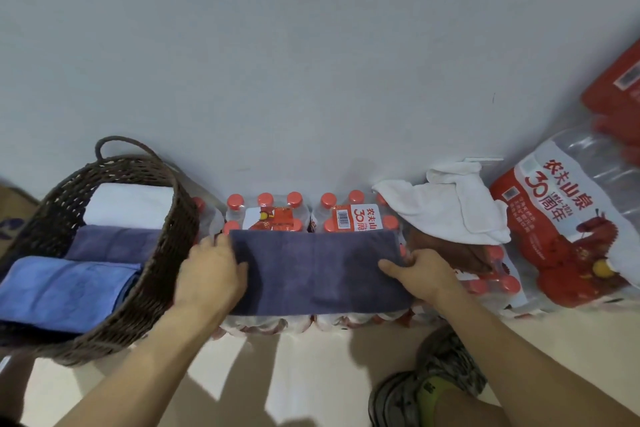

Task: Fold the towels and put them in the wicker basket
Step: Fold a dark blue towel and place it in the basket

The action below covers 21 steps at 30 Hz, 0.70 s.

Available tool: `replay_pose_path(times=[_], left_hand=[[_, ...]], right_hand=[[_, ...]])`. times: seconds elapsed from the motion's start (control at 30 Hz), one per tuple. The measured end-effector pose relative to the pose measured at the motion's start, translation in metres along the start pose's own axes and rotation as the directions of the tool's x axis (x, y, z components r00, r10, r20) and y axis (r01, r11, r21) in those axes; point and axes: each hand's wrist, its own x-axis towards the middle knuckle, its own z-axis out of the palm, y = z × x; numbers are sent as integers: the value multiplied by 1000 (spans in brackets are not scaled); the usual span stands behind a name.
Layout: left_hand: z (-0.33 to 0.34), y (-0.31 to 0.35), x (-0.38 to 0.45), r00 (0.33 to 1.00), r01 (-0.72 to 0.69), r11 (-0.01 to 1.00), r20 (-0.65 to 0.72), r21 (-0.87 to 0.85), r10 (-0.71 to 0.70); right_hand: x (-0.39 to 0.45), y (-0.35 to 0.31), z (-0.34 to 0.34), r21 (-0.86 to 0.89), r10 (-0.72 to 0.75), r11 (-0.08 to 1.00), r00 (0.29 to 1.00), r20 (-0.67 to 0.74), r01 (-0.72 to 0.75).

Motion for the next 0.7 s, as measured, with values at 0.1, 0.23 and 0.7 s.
replay_pose_path(times=[0.1,0.23,0.7], left_hand=[[19,31,-9,943,-329,924,-126,-195,309],[51,31,-11,945,-308,945,84,-108,317],[64,26,-23,980,-199,980,21,-28,199]], right_hand=[[4,-6,10,-22,-15,1000,996,-90,13],[10,-12,17,3,-12,1000,991,-135,12],[24,-11,26,-100,-125,990,964,-235,104]])
